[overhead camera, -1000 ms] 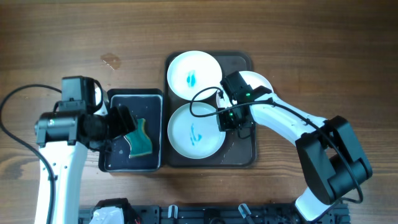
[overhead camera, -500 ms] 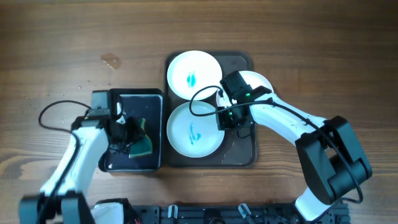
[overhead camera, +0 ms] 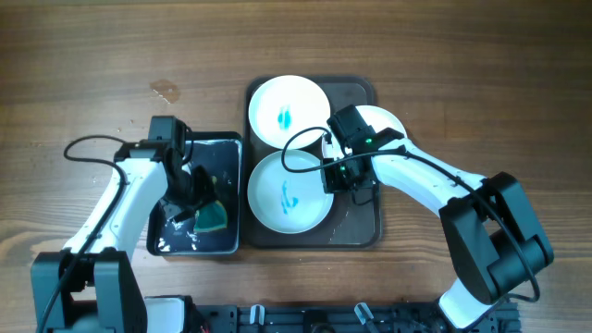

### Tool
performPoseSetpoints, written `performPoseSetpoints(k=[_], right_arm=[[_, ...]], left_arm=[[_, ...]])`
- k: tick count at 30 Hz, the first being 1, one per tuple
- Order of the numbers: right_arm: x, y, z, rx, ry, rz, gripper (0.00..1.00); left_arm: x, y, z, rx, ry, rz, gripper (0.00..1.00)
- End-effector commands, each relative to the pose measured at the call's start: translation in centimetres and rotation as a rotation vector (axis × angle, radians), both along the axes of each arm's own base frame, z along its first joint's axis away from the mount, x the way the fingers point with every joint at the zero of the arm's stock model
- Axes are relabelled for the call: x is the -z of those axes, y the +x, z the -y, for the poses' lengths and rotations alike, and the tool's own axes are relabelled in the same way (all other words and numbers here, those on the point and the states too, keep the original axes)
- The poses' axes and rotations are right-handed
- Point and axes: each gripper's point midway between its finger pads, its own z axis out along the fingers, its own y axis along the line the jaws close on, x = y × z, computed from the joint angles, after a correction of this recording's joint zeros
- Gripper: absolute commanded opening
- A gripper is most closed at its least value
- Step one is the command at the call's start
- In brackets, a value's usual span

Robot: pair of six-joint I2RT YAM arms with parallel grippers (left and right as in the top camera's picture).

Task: Clean dirty plates on tray and stack at the side
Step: 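Scrub the lower plate with the sponge in the left gripper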

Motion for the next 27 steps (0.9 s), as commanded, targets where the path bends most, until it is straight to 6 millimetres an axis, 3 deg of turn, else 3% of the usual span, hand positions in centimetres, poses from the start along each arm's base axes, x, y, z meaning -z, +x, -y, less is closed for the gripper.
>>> performPoseSetpoints(k=[1, 6, 11, 14, 15, 19, 22, 25, 27], right_arm=[[0.8, -0.1, 0.3, 0.019, -0.025, -0.016, 0.04], [0.8, -0.1, 0.3, 0.018, -0.025, -0.016, 0.04], [0.8, 0.0, 0.3, 0.018, -0.024, -0.014, 0.05], [0.8, 0.0, 0.3, 0.018, -0.025, -0.015, 0.05], [0.8, -0.1, 0.3, 0.018, -0.025, -0.016, 0.05], [0.8, -0.1, 0.3, 0.019, -0.025, -0.017, 0.05], [0.8, -0.1, 0.3, 0.025, -0.025, -0.021, 0.04], [0.8, 0.2, 0.6, 0.060, -0.023, -0.026, 0.04], [0.7, 0.5, 0.9, 0.077, -0.011, -0.032, 0.04]], left_arm=[[-0.3, 0.7, 0.0, 0.009, 0.013, 0.020, 0.58], [2.2, 0.5, 0.8, 0.048, 0.020, 0.065, 0.52], [4.6, -0.4, -0.2, 0.004, 0.095, 0.078, 0.41], [4.4, 0.2, -0.2, 0.006, 0.092, 0.097, 0.12], [4.1, 0.3, -0.2, 0.012, 0.093, 0.096, 0.04], [0.7, 2.1, 0.4, 0.048, 0.069, 0.099, 0.04], [-3.4, 4.1, 1.4, 0.093, 0.023, 0.127, 0.04], [-5.9, 5.2, 4.0, 0.126, -0.085, 0.166, 0.04], [-6.7, 5.8, 7.1, 0.170, -0.211, 0.208, 0.04]])
